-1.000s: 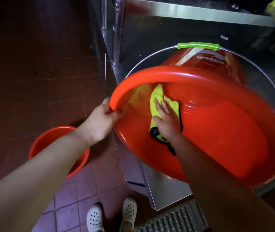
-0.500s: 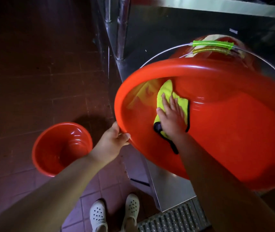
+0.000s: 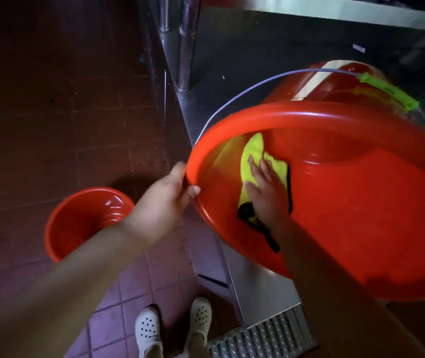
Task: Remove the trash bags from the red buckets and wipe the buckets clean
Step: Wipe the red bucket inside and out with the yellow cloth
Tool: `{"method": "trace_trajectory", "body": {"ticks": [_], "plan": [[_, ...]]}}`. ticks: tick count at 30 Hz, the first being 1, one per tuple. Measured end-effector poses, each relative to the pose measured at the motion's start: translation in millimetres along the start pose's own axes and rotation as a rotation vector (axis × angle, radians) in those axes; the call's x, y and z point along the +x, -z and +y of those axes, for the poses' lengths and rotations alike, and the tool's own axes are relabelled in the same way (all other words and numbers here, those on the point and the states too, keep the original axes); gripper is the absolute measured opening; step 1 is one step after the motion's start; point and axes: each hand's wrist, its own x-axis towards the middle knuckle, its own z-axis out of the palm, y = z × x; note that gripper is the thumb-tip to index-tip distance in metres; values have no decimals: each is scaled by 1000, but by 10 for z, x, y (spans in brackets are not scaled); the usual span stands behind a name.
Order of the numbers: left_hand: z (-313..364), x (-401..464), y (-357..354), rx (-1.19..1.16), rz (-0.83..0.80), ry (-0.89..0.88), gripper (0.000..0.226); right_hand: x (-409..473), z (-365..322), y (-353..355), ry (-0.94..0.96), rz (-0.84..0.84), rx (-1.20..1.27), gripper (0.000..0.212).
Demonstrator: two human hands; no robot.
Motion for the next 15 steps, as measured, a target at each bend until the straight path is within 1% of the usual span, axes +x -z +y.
{"method": "trace_trajectory", "body": {"ticks": [2,4,5,7,9,11,13,15], "plan": [[68,29,102,89,0,-93,24,288,194,114,-92,-53,-26,60],[72,44,134,128,8,-139,20,493,332,159,-170,-102,-67,56],[57,43,118,84,26,-124,17,550,360,158,-192,-115,-94,56],[-29,28,11,-101,70,-30,10,603,358,134,-206,-138,-149,55],[-123,-28,-167,-239,42,107,20,615,336,134,-216,-161,-180,55],[-210,-109,-356,-323,-46,223,31,597,281,131,-224,-168,-179,55],[-216,-163,-458,-388,-57,284,40,503,173,79,-215,-132,-170,57],[-216,-179,-503,-432,-13,281,42,249,-10,-16,-148,-64,-192,63]]}}
